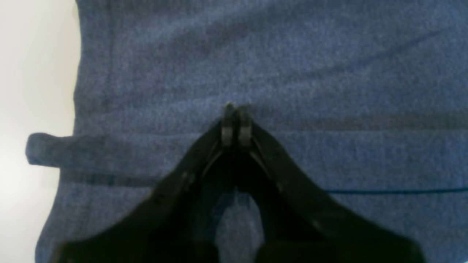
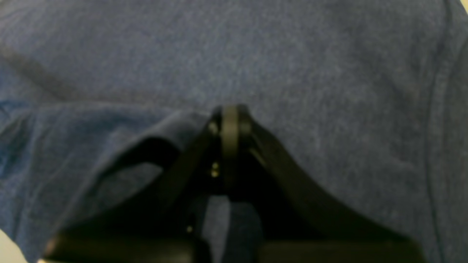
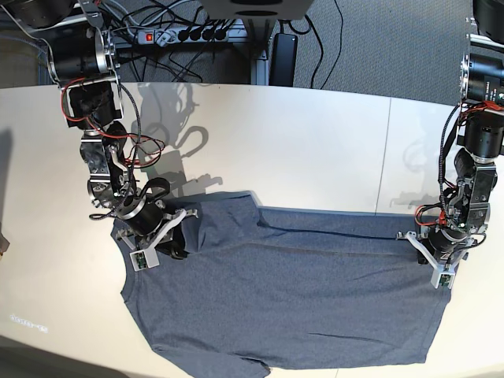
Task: Fold the T-shirt properly
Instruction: 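Pull the held shirt edge back toward the robot with both grippers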
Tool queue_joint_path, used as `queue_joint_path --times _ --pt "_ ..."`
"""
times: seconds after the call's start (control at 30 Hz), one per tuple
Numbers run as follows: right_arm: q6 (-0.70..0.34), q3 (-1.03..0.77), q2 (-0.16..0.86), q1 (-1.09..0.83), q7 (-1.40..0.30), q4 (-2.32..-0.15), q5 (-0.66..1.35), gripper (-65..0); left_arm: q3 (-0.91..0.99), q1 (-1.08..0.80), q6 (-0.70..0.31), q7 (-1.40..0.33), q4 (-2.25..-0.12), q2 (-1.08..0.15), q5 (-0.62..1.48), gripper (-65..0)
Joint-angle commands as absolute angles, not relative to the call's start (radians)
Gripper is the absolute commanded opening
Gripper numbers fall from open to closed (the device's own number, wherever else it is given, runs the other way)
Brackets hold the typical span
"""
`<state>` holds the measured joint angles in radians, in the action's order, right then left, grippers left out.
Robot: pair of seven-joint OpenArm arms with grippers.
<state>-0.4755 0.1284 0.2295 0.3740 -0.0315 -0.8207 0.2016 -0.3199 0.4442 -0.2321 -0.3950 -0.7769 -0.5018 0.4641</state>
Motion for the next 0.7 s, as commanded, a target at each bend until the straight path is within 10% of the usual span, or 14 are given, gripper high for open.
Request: queue_joint_path --times 0.0,0.67 --pt "-0.475 0.125 0.235 0.374 -0.067 -0.829 0.187 -65.0 -0.318 0.451 -0.222 -0.475 -0.773 -0.519 0.441 -65.0" --pt "-0.475 0.093 0.289 0.079 -0.164 -1.189 0.200 -65.0 -0.303 0.161 -0.265 -0.641 -1.187 -0.691 0.403 -65.0"
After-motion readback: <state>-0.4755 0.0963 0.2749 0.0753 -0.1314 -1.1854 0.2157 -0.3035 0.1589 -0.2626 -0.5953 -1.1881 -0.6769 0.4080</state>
